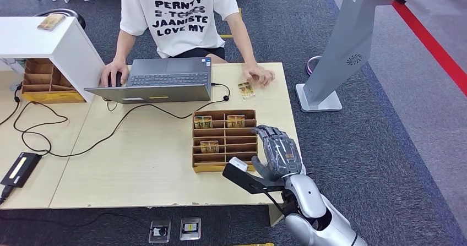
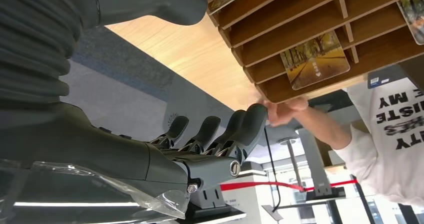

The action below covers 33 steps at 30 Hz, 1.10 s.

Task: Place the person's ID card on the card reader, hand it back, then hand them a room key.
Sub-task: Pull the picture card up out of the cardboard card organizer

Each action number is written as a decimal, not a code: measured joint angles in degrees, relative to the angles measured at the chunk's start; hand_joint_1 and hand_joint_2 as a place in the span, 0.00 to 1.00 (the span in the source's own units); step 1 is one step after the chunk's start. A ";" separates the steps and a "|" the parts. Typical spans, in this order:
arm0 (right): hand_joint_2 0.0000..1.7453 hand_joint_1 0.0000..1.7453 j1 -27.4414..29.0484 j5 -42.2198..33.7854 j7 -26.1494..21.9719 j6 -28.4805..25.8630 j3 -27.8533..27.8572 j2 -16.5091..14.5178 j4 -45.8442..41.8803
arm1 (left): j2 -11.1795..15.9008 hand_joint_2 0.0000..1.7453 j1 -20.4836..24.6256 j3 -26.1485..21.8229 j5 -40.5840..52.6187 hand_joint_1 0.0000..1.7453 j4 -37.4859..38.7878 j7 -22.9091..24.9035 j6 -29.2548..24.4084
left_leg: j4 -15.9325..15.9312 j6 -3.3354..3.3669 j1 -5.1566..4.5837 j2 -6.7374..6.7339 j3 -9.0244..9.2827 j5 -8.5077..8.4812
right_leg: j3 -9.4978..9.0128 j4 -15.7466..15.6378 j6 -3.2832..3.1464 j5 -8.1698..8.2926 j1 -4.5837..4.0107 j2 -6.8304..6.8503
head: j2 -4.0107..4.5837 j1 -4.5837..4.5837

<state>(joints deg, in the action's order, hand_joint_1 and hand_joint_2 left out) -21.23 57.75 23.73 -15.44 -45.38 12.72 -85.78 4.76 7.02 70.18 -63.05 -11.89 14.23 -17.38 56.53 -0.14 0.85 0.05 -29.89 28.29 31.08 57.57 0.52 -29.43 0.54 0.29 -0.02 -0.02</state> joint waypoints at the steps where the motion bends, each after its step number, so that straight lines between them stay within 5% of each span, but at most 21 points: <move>1: 1.00 0.32 -0.16 -0.08 -0.07 -0.01 -0.11 -0.16 0.48 | 0.00 0.00 0.00 0.00 -0.01 0.00 0.00 0.01 -0.02 | 0.00 0.00 0.00 0.00 0.00 0.00 | 0.00 0.00 0.00 0.00 0.00 0.00 | 0.00 0.00; 33: 1.00 0.36 -2.74 -3.27 -0.74 -1.44 -3.10 -2.33 11.52 | 0.00 0.00 -0.02 0.00 -0.21 0.00 0.00 0.15 -0.25 | 0.00 0.00 0.00 0.00 0.01 0.00 | 0.00 0.00 0.00 0.00 0.00 0.00 | 0.00 -0.01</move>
<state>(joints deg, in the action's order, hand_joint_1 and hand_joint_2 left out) -23.96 54.47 22.99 -16.88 -48.48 10.38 -74.26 4.76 7.00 70.18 -63.25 -11.89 14.38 -17.63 56.53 -0.14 0.85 0.05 -29.88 28.29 31.08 57.56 0.52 -29.43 0.54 0.29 -0.02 -0.02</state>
